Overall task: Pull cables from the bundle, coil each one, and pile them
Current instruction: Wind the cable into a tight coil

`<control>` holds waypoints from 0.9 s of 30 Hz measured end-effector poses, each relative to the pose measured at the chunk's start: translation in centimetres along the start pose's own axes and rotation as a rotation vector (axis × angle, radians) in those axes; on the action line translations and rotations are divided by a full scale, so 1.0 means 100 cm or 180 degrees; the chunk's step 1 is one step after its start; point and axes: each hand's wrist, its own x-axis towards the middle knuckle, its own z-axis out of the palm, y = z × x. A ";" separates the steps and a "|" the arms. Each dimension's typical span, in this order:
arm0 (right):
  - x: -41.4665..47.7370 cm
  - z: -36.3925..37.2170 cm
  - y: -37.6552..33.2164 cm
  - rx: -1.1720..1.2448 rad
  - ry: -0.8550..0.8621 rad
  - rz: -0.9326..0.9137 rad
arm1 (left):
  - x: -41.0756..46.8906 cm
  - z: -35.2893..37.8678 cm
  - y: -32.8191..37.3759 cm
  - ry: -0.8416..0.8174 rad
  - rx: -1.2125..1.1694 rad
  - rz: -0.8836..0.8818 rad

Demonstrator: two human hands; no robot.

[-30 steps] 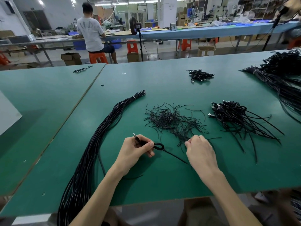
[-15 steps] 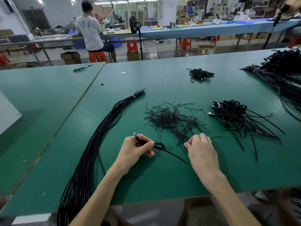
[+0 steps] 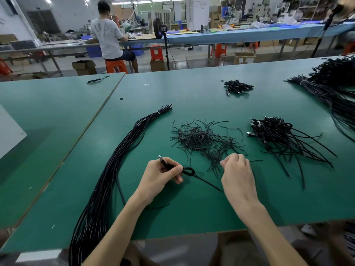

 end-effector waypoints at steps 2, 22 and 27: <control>0.001 -0.003 -0.003 0.0561 0.0104 0.0087 | 0.000 0.000 0.000 0.0024 0.0019 0.0002; -0.033 0.023 -0.094 0.4397 -0.0564 0.1038 | 0.003 0.003 -0.001 0.0706 -0.0783 -0.0248; -0.025 0.024 -0.093 0.5048 -0.0633 0.1513 | 0.003 0.001 -0.002 0.0612 -0.0795 -0.0255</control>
